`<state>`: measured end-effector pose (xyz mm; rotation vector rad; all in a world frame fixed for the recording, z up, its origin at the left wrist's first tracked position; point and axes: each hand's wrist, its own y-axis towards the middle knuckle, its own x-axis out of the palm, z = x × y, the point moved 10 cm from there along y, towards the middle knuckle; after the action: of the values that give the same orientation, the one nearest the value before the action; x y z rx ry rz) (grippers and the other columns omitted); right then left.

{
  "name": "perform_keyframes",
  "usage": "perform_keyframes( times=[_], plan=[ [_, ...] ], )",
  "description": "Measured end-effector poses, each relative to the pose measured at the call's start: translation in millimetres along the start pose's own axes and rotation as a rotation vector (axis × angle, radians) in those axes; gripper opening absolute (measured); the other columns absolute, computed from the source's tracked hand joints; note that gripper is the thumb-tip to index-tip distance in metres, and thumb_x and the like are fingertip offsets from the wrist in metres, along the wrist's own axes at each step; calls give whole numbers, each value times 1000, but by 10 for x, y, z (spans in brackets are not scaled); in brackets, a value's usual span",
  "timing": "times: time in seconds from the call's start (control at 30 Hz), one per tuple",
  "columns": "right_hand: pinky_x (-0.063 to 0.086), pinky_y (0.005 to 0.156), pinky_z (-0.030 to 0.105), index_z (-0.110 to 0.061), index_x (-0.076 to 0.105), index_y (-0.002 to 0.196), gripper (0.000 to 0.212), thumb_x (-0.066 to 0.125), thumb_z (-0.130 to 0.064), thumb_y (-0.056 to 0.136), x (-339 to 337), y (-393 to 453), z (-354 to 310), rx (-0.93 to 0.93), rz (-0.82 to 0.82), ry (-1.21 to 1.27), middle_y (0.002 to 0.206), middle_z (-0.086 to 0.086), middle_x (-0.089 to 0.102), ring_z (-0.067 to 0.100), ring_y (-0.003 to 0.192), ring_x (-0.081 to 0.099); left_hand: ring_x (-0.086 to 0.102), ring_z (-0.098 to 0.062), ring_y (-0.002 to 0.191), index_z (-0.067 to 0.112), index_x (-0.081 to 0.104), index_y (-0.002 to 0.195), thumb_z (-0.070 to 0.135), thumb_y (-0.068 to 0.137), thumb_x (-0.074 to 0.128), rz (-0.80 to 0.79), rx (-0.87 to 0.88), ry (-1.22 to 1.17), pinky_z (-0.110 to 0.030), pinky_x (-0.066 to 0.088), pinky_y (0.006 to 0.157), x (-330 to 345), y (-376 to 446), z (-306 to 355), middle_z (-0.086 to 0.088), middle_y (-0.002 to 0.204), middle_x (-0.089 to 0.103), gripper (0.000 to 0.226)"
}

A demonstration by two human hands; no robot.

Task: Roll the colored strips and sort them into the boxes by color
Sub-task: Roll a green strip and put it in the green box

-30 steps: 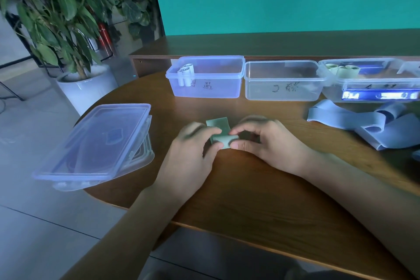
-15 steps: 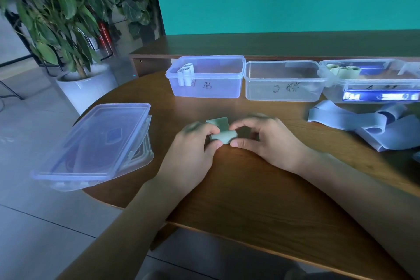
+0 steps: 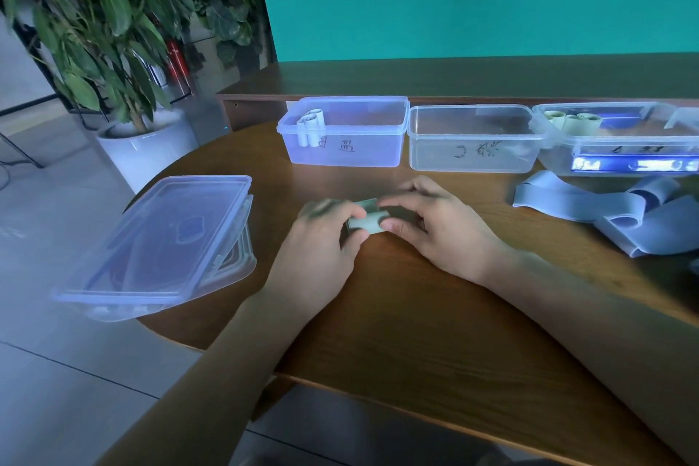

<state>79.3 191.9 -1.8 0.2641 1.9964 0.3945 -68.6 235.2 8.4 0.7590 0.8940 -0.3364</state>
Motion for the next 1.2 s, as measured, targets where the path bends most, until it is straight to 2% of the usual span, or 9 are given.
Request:
perform_keyframes(
  times=[0.13, 0.27, 0.33, 0.47, 0.6, 0.8, 0.97, 1.1, 1.2],
  plan=[
    [51, 77, 27, -30, 63, 124, 24, 60, -33, 101, -18, 4, -87, -66, 41, 4, 123, -16, 53, -7, 80, 47, 41, -9, 122, 28, 56, 136, 36, 98, 59, -54, -42, 6, -18, 26, 91, 50, 7, -53, 8, 131, 58, 39],
    [44, 77, 23, -32, 60, 133, 32, 54, -40, 103, 17, 46, -53, -46, 26, -35, 131, -17, 53, -16, 79, 45, 35, -17, 130, 25, 47, 146, 40, 99, 57, -87, -53, 28, -30, 32, 105, 99, -12, -53, 4, 141, 47, 51],
    [44, 76, 25, -34, 58, 136, 34, 51, -43, 104, 43, 76, -34, -23, 13, -65, 133, -18, 53, -8, 77, 45, 35, -13, 132, 24, 47, 146, 37, 99, 58, -53, -26, 13, -24, 30, 104, 60, -9, -29, 7, 144, 45, 50],
    [52, 80, 32, -33, 57, 138, 37, 48, -45, 104, 74, 151, -27, -14, -3, -91, 134, -18, 53, 0, 90, 49, 39, -8, 125, 25, 57, 134, 29, 98, 60, -15, 26, 22, -17, 29, 97, 12, 6, 4, 11, 135, 54, 37],
    [53, 85, 35, -34, 54, 141, 40, 45, -47, 105, 107, 224, 13, 2, -15, -112, 139, -17, 51, 9, 113, 57, 41, -13, 127, 26, 55, 137, 31, 99, 58, -36, 8, 43, -26, 34, 102, 50, 63, -55, 10, 138, 55, 38],
    [53, 84, 38, -37, 55, 130, 31, 60, -41, 100, 82, 284, 59, 8, 23, -11, 123, -19, 54, -2, 79, 45, 44, -19, 127, 27, 49, 144, 34, 100, 57, -75, -45, 18, -36, 34, 106, 96, 150, -115, 7, 140, 54, 45],
    [51, 85, 37, -41, 50, 137, 39, 59, -47, 99, 171, 367, 137, 32, -25, -49, 132, -15, 60, 7, 92, 54, 46, -22, 126, 30, 45, 146, 40, 98, 59, -104, -136, -15, -37, 36, 108, 208, 286, -265, -6, 129, 56, 52],
    [51, 88, 40, -40, 51, 140, 38, 54, -44, 102, 183, 462, 185, 50, -28, -69, 130, -13, 63, 15, 107, 60, 51, -19, 117, 27, 52, 136, 37, 97, 61, -93, -149, -28, -33, 41, 98, 306, 487, -349, 1, 123, 60, 41],
    [50, 86, 39, -38, 56, 132, 30, 55, -37, 102, 188, 529, 204, 55, -31, -45, 120, -12, 66, 16, 106, 59, 54, -14, 107, 24, 58, 126, 30, 97, 64, -85, -158, -63, -28, 42, 90, 337, 602, -406, 6, 116, 61, 31]
  ],
)
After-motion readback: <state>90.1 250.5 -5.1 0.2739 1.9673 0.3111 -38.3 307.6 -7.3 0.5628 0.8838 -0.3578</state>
